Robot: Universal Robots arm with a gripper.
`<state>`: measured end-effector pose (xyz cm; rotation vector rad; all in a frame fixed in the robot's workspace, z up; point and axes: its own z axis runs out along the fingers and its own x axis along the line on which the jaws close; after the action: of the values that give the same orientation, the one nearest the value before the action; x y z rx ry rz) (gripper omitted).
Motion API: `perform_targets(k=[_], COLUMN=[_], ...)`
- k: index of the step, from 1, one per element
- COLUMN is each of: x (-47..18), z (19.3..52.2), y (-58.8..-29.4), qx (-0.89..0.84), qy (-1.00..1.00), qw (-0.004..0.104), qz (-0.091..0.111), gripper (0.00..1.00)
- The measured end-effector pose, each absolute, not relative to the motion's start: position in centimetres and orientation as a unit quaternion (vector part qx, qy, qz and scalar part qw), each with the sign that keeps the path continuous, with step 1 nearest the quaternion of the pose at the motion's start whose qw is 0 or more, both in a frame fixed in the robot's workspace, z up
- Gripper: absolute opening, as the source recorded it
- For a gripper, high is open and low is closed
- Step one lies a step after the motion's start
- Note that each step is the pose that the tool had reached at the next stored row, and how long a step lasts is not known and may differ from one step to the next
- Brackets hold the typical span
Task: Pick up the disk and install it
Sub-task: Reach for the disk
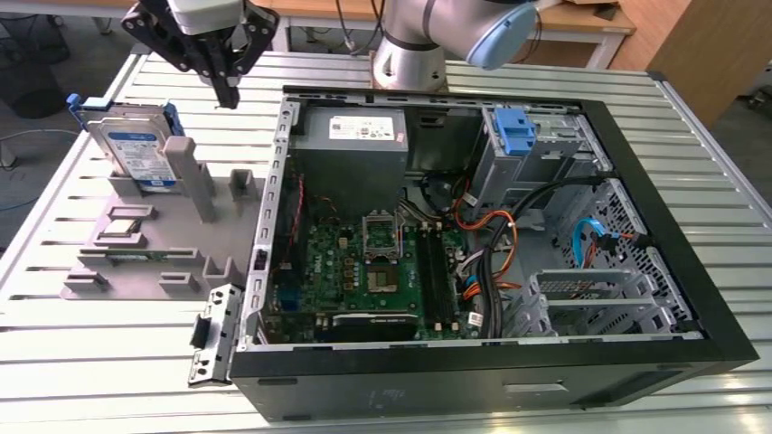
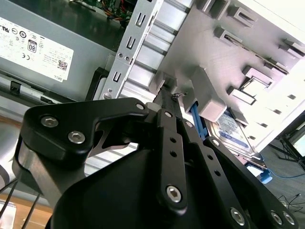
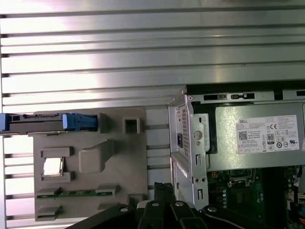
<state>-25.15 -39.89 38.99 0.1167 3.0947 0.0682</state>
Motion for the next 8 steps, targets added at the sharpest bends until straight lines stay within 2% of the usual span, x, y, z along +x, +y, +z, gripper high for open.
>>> perform_targets(k=[8], x=[-25.58], z=[38.96], y=[-39.89], qx=[0.038], qy=[0.999], qw=[0.022], qz=[0.022], gripper=[0.10])
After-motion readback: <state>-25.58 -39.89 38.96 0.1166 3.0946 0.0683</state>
